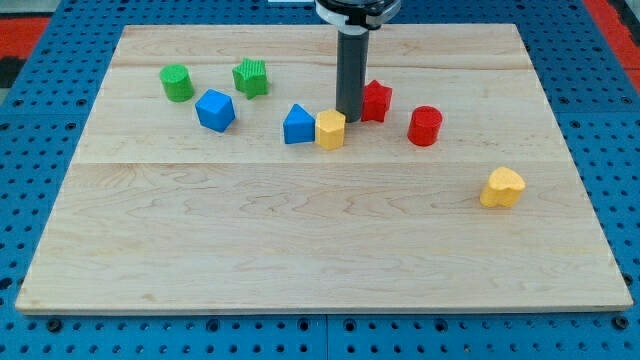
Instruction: Move the red star closer to the red circle
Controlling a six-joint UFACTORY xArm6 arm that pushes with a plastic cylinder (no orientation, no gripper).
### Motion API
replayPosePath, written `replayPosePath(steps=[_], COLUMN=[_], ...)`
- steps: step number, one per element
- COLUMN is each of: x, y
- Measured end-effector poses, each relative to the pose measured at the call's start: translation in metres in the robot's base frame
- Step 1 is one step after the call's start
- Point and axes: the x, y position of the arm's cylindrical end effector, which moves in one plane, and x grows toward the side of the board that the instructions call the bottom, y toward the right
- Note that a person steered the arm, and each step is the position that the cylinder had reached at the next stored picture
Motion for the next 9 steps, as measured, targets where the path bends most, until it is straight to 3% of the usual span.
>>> replayPosePath(steps=[1, 4, 6, 9], x=[-0.015, -0.022, -0.073, -0.021], y=[-0.041, -0.004, -0.014, 0.042])
